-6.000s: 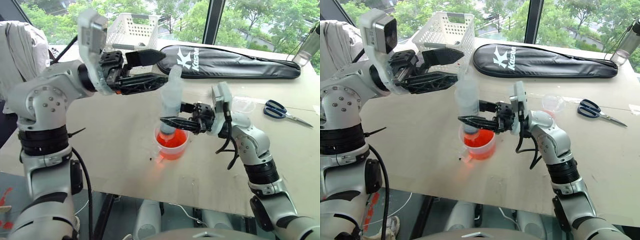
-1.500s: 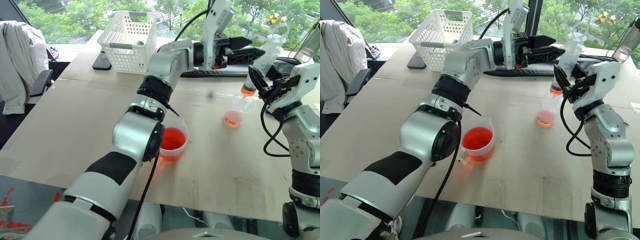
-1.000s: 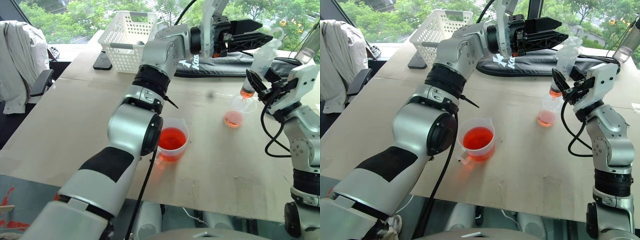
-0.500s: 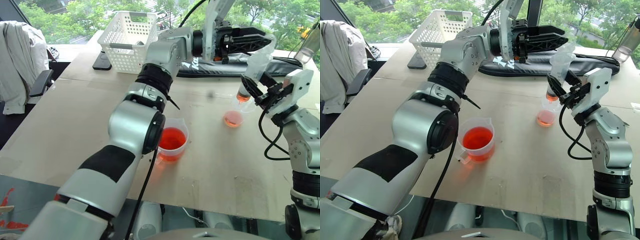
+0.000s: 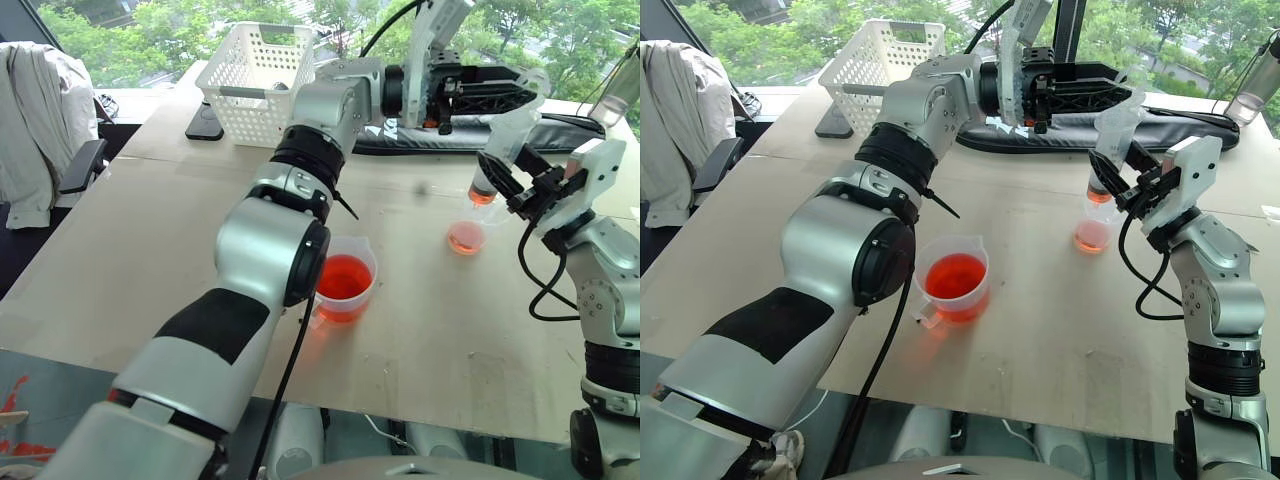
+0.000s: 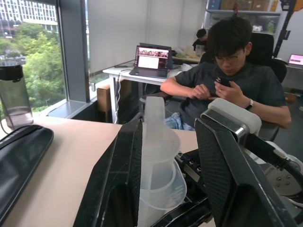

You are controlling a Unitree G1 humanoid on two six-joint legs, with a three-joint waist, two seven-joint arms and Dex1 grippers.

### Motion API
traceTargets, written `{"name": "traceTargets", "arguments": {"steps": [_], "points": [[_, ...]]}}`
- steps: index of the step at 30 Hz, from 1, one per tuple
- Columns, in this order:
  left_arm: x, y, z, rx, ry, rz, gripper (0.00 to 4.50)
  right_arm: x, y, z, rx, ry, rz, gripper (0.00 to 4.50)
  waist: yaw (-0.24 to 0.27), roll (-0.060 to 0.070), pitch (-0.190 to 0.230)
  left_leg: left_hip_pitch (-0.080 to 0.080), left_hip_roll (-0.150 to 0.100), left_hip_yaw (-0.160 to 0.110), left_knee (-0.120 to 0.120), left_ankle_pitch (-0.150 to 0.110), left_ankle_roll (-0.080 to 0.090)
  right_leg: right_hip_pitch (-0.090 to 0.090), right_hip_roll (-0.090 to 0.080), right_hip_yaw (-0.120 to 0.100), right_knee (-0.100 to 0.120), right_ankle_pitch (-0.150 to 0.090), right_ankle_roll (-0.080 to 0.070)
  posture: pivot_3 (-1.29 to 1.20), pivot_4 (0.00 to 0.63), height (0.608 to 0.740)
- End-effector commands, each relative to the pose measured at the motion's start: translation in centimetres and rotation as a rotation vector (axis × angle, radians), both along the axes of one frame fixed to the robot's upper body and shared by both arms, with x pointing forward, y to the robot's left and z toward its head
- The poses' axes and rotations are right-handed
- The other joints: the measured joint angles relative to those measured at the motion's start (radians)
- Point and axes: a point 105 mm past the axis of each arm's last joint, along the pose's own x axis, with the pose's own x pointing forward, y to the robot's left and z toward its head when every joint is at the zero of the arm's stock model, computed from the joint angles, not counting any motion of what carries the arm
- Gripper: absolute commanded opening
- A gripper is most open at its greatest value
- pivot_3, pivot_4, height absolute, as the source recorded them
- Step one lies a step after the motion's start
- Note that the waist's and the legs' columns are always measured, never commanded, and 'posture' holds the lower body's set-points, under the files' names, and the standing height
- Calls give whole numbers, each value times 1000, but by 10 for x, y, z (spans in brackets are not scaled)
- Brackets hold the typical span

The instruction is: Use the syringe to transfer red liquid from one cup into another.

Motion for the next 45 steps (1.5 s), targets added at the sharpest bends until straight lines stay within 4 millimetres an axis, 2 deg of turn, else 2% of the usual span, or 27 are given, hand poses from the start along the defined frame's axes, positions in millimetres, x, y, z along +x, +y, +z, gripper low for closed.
{"name": "traceTargets", "arguments": {"steps": [1, 2, 5, 7, 8, 19, 26, 31, 36, 45], "points": [[-10, -6, 17, -1, -70, -42, 1764, -6, 0, 17, -11, -73, 14, 1494, 0, 0, 0, 0, 0, 0, 0, 0, 0, 0, 0, 0, 0, 0, 0, 0, 150, 724], [-11, -6, 16, 2, -71, -48, 1764, -6, 0, 16, -10, -71, 16, 1494, 0, 0, 0, 0, 0, 0, 0, 0, 0, 0, 0, 0, 0, 0, 0, 0, 150, 724], [-15, -7, 17, 2, -75, -77, 946, -7, 0, 16, -10, -68, 20, 1494, 0, 0, 0, 0, 0, 0, 0, 0, 0, 0, 0, 0, 0, 0, 0, 0, 150, 724], [-16, -7, 17, 2, -74, -93, 40, -7, -1, 16, -9, -67, 20, 1494, -1, 0, 0, 0, 0, 0, 0, 0, 0, 0, 0, 0, 0, 0, 0, 0, 150, 724], [-17, -7, 17, 3, -76, -98, 0, -6, -1, 16, -9, -67, 20, 1494, -1, 0, 0, 0, 0, 0, 0, 0, 0, 0, 0, 0, 0, 0, 0, 0, 150, 724], [-14, -21, 20, -42, -76, -35, 0, 1, -12, 15, -68, -62, -74, 1494, 1, 0, 0, 0, 0, 0, 1, 0, 0, 0, 0, 0, 0, 0, 0, 0, 150, 724], [-17, -33, 14, -37, -63, -29, 0, 2, -12, 15, -69, -56, -77, 1494, 0, 0, 0, 0, 0, 0, 1, 0, 0, 0, 0, 0, 0, 0, 0, 0, 150, 724], [-14, -38, -7, 32, -47, -17, 0, 2, -12, 20, -23, -65, -71, 1494, 0, 0, 0, 0, 0, 0, 1, 0, 0, 0, 0, 0, 0, 0, 0, 0, 150, 724], [-7, -36, -41, 138, 11, 1, 0, 2, -12, 22, -5, -65, -70, 1494, -1, 0, 0, 0, 0, 0, 1, 0, 0, 0, 0, 0, 1, 0, 0, 0, 150, 724], [-4, -33, -64, 205, 49, 17, 0, 3, -12, 26, 3, -78, -77, 1494, 0, 0, 0, 0, 0, 0, 1, 0, 0, 0, 0, 0, 1, 0, 0, 0, 150, 724]]}}
